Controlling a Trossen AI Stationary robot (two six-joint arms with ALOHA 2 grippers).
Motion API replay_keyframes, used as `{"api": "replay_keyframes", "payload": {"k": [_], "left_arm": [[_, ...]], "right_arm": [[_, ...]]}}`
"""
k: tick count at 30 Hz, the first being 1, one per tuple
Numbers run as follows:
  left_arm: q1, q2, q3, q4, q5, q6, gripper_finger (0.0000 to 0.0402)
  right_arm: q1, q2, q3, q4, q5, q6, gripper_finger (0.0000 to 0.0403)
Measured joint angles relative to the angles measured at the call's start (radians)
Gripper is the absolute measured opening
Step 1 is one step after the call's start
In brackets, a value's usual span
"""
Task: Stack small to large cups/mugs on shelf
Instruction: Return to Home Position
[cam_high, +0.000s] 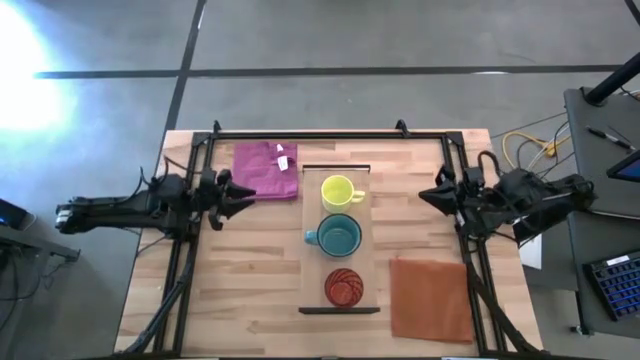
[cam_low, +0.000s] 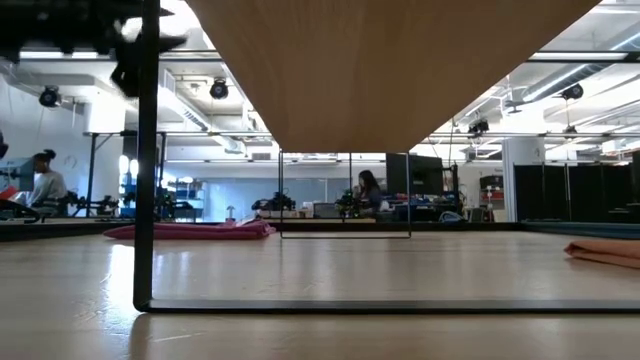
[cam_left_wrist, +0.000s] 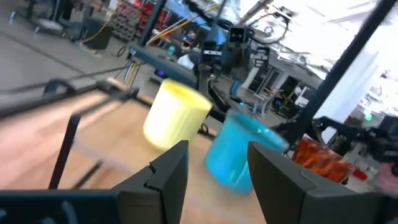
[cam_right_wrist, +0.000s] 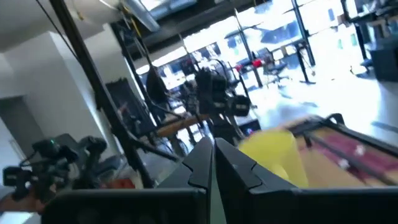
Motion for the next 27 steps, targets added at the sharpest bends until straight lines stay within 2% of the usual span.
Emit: {"api": "replay_keyframes", "payload": {"k": [10,14,16,20,27], "left_arm": [[0.0,-0.271,-0.249,-0.032,-0.056,-0.075,0.0151],[0.0,-0.343,-0.309,-0.086,-0.046,-0.166,0.0151],[0.001,-0.339,-0.312,-0.071,-0.021,-0.135,0.0151],[0.002,-0.341,-0.312,-0.078,-0.024,-0.123,0.0151],[0.002,-0.273,-0.313,-0.081,-0.024,-0.123,0.0151]], "right_arm": [[0.0,-0.218,-0.208,0.047,0.048,0.017,0.0013],[0.0,-0.312,-0.279,0.046,0.071,0.018,0.0013],[0.0,-0.353,-0.311,0.046,0.071,0.019,0.0013],[-0.002,-0.344,-0.336,0.042,0.089,0.037,0.0013],[-0.003,-0.35,-0.392,-0.002,0.096,0.123,0.0013]]}}
